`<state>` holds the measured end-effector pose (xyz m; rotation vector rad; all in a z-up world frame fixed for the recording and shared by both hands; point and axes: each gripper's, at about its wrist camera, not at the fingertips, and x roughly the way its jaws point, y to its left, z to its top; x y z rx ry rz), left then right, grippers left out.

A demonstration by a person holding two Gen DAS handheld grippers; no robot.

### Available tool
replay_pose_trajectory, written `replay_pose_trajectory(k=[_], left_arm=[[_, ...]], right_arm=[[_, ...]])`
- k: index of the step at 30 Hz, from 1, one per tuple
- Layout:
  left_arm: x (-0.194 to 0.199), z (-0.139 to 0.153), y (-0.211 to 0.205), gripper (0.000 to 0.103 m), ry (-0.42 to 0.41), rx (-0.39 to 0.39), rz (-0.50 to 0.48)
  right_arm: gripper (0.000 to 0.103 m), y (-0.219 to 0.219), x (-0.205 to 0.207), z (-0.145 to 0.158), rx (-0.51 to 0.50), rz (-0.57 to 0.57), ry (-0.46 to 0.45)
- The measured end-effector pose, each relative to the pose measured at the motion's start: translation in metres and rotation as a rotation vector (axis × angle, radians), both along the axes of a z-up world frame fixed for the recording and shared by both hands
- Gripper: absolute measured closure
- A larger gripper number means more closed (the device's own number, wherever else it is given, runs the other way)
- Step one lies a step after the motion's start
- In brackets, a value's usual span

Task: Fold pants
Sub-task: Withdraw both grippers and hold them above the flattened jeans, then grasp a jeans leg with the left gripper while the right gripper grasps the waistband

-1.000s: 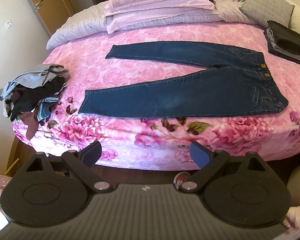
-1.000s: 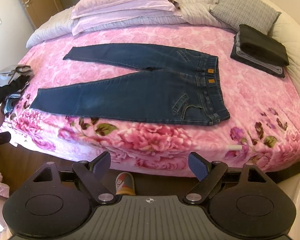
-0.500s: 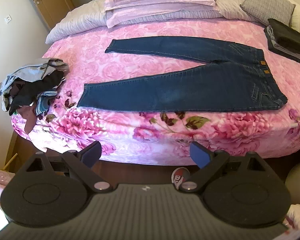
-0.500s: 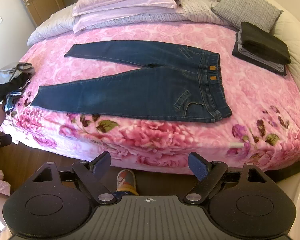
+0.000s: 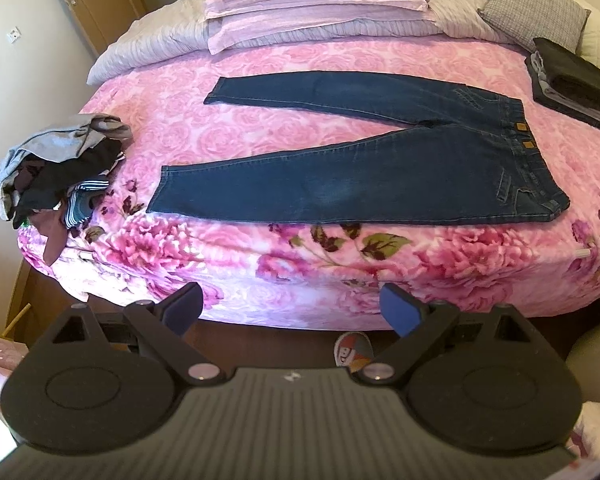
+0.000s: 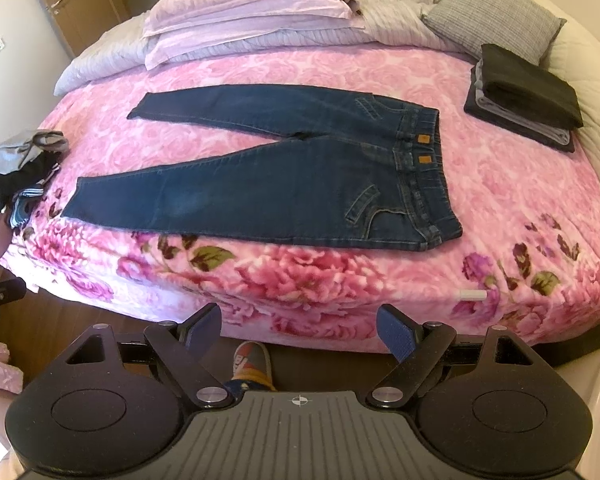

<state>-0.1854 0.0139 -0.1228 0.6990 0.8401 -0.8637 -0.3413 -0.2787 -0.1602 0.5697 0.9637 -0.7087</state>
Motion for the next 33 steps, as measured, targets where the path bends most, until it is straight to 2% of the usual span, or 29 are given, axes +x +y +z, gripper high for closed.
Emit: replay_pose_trajectory(k=[8,16,21,26,31,33], left_arm=[[0.013,-0.003,-0.026,0.009,0.008,-0.006,-0.013],[0.061,-0.020,-0.082,0.006,0.056,-0.001,-0.051],[0.110,-0.046,-0.135,0.006,0.095,0.022,-0.078],[0.163,-0.077,-0.204,0.006,0.135,0.058,-0.135],[0.206,-0.121,-0.275,0.006,0.155,0.096,-0.239],[0.223,-0.143,-0.303,0.007,0.167,0.083,-0.293]], right_arm=[[0.021,-0.023,0.015,0.000,-0.007,-0.014,-0.006],[0.021,-0.071,0.042,-0.015,0.042,-0.075,-0.014],[0.021,-0.121,0.064,-0.033,0.117,-0.154,-0.075],[0.021,-0.184,0.090,-0.059,0.149,-0.205,-0.074],[0.022,-0.254,0.114,-0.106,0.197,-0.225,-0.063],[0.025,-0.282,0.123,-0.128,0.187,-0.209,-0.069]])
